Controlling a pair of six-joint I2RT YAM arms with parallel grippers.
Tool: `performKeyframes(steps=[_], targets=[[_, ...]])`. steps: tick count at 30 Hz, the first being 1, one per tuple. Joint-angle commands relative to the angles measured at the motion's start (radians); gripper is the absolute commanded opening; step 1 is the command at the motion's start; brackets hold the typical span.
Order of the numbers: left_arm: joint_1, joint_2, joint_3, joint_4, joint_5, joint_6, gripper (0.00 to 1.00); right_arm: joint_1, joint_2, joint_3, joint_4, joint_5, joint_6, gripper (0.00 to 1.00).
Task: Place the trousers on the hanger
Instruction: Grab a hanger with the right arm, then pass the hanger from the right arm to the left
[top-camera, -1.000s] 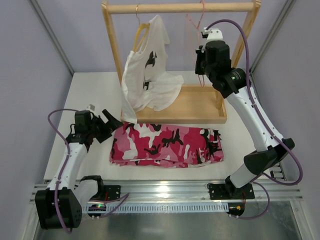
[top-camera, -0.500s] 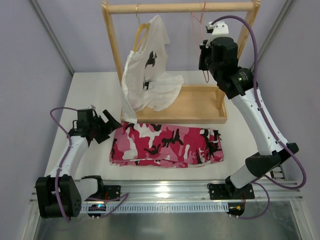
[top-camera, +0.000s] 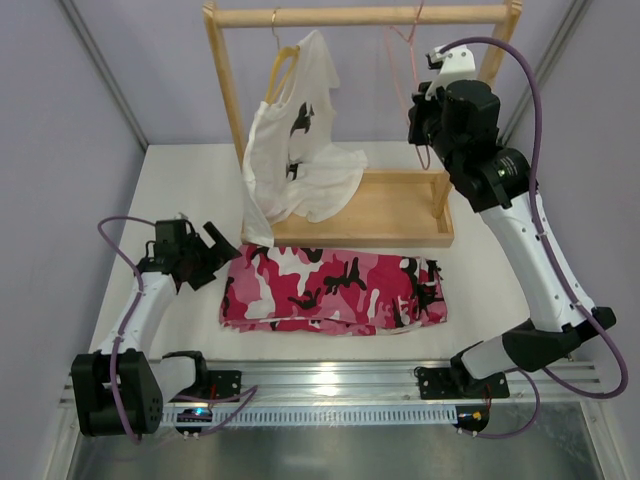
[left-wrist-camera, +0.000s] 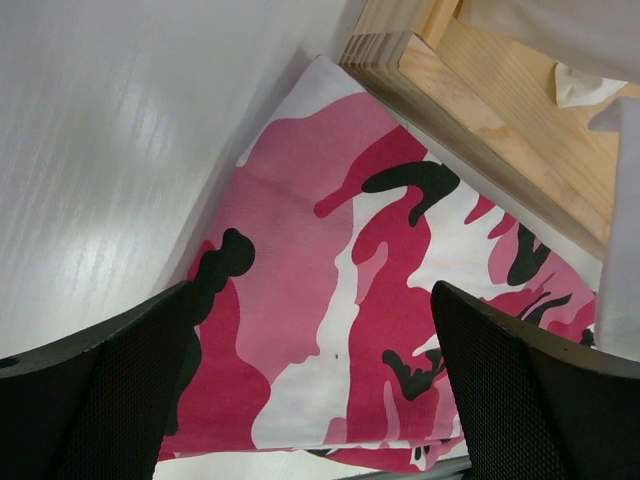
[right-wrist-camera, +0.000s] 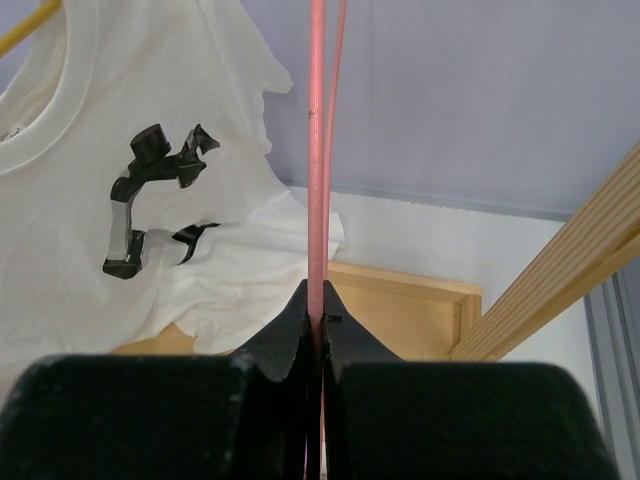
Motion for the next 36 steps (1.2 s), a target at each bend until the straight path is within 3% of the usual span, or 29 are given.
performKeyframes(steps=[1,6,10,14,19,27,36], targets=[[0.0,-0.002,-0.005,0.013,0.004,-0.01,1.0,0.007,-0.039,0.0,0.033,-0.017,-0.028,0.04],[-0.002,0.001,-0.03,0.054,0.009,-0.036,1.0,0.01,-0.123,-0.078,-0.072,-0.051,0.078,0.04],[-0.002,-0.004,-0.056,0.089,0.033,-0.059,1.0,0.037,-0.289,-0.371,-0.081,-0.059,0.158,0.04],[0.0,-0.007,-0.058,0.08,0.024,-0.048,1.0,0.08,-0.441,-0.561,-0.076,-0.063,0.242,0.04],[-0.002,-0.042,-0.05,0.051,-0.008,-0.018,0.98,0.248,-0.522,-0.782,-0.064,0.001,0.357,0.04],[-0.002,-0.104,-0.067,0.029,0.006,-0.008,0.98,0.447,-0.47,-1.062,0.143,0.148,0.511,0.04],[0.0,-0.107,-0.085,0.054,0.024,-0.015,0.99,0.523,-0.311,-1.109,0.235,0.182,0.577,0.12]])
